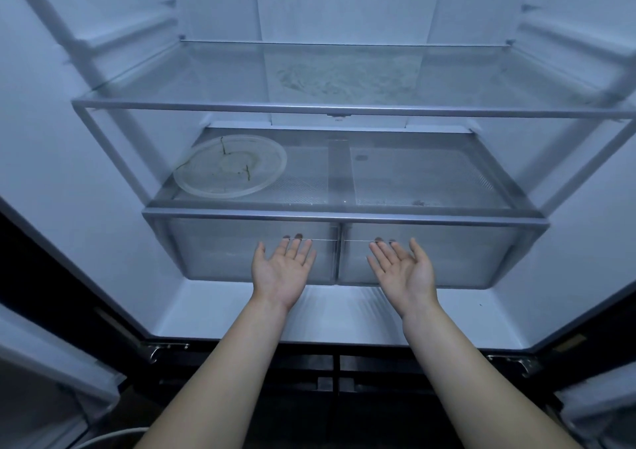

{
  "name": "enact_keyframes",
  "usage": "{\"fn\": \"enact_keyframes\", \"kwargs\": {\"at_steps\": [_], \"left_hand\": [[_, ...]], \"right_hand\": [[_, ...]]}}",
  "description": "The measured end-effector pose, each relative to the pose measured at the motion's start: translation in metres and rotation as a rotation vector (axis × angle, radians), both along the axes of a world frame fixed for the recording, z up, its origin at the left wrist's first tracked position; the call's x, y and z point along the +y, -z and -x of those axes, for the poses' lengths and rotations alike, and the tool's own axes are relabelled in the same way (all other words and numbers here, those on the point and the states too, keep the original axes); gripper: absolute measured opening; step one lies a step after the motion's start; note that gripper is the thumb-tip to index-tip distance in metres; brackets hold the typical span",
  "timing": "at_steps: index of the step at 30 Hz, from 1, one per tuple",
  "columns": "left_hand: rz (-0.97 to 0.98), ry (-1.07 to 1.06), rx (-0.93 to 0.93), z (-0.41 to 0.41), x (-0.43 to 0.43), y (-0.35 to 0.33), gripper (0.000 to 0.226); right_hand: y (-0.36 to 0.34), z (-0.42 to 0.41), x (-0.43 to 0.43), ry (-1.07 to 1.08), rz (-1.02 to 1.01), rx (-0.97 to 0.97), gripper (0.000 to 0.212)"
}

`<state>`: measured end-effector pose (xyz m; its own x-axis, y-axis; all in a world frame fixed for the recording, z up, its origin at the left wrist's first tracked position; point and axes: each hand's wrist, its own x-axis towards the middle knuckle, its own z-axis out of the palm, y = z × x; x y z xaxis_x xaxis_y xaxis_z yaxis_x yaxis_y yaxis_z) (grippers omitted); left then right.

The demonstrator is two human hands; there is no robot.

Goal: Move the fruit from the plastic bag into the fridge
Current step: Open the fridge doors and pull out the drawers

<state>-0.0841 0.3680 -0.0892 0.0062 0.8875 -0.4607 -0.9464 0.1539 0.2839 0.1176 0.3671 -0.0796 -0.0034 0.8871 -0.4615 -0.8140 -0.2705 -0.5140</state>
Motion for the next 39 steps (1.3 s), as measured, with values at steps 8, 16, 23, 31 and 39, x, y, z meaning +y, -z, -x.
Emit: {"fn": "enact_keyframes", "kwargs": {"at_steps": [8, 16, 23, 31, 39], "left_hand": [[-0.011, -0.006, -0.042, 0.0, -0.002, -0.001, 0.062], [-0.01, -0.003, -0.047, 0.0, -0.012, -0.001, 0.061], [-0.018, 0.0, -0.052, -0.001, -0.029, -0.001, 0.061], [-0.032, 0.003, -0.082, 0.0, -0.052, 0.001, 0.06], [-0.029, 0.012, -0.096, -0.001, -0.078, 0.002, 0.057]], "right_hand": [[0.003, 0.001, -0.001, -0.001, 0.001, 0.008, 0.054], [0.003, -0.003, -0.008, -0.01, -0.002, 0.001, 0.049], [0.004, -0.004, -0.023, -0.016, -0.006, 0.017, 0.048], [0.003, -0.008, -0.046, -0.02, -0.012, 0.036, 0.048], [0.007, -0.013, -0.071, -0.041, -0.015, 0.044, 0.046]]}}
